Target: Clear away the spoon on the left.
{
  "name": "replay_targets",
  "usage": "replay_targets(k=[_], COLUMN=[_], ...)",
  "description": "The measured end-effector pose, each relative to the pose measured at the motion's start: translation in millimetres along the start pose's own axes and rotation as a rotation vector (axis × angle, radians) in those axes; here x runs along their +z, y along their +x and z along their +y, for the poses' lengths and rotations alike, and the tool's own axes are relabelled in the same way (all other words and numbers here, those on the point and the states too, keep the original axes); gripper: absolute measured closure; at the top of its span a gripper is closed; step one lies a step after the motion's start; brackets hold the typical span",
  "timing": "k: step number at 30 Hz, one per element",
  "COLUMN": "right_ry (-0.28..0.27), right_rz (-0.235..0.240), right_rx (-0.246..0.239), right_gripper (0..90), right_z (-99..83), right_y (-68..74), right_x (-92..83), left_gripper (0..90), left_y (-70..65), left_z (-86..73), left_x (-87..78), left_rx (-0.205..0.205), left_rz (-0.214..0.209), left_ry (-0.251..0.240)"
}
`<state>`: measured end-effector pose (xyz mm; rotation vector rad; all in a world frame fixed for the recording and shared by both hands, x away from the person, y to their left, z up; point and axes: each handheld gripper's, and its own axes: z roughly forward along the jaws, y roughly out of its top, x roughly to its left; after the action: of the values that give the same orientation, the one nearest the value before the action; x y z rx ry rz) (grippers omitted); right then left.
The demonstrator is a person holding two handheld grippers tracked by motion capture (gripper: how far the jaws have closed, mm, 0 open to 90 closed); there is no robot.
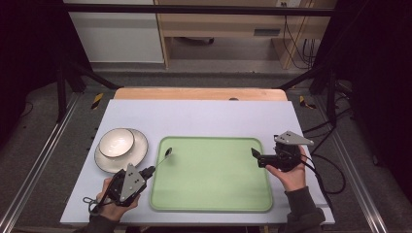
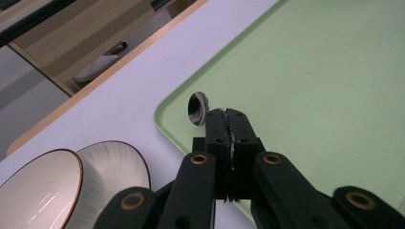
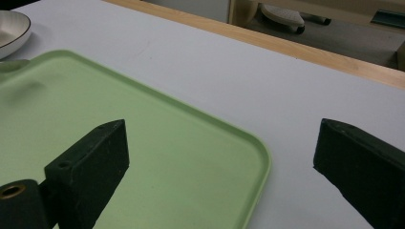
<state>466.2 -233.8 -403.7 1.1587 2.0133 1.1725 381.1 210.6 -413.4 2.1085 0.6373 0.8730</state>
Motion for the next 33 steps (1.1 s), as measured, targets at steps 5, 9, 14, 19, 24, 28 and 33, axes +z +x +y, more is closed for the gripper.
replay_targets(k=[5,9,14,19,24,28,33], right_ry=[0.0,0.0,0.0,0.001,0.006,0.006,0.008], right_rz=[0.002,0.001,0.001,0.002,0.004,0.006,0.007], right_rx=[-0.002,-0.002,-0.004,-0.005,-0.006,-0.004,-0.004], right_gripper=[5.1,5.1,5.1,5.1,5.1,5.1,5.1], right_z=[0.0,0.0,0.0,-0.2,-0.4,-0.4,-0.6], right_y=[0.2,0.2,0.1,0.5,0.6,0.9,1.1], right_x=[0.1,0.0,0.1,0.6,1.4,1.5,1.9], left_gripper=[88.7,88.7,88.7,88.5,88.3,88.2,86.1], left_y=[-7.6,-13.3,-17.1,-19.5,-23.7,-25.8,-28.7], left_z=[1.5,3.3,4.2,5.0,5.5,6.1,6.9], left_x=[5.3,7.9,10.2,11.4,13.9,14.3,15.1], left_rx=[0.041,0.074,0.089,0.107,0.135,0.153,0.178], left_rz=[0.011,0.012,0.01,0.002,-0.001,0.004,0.001], left_ry=[0.02,0.032,0.038,0.05,0.064,0.068,0.078])
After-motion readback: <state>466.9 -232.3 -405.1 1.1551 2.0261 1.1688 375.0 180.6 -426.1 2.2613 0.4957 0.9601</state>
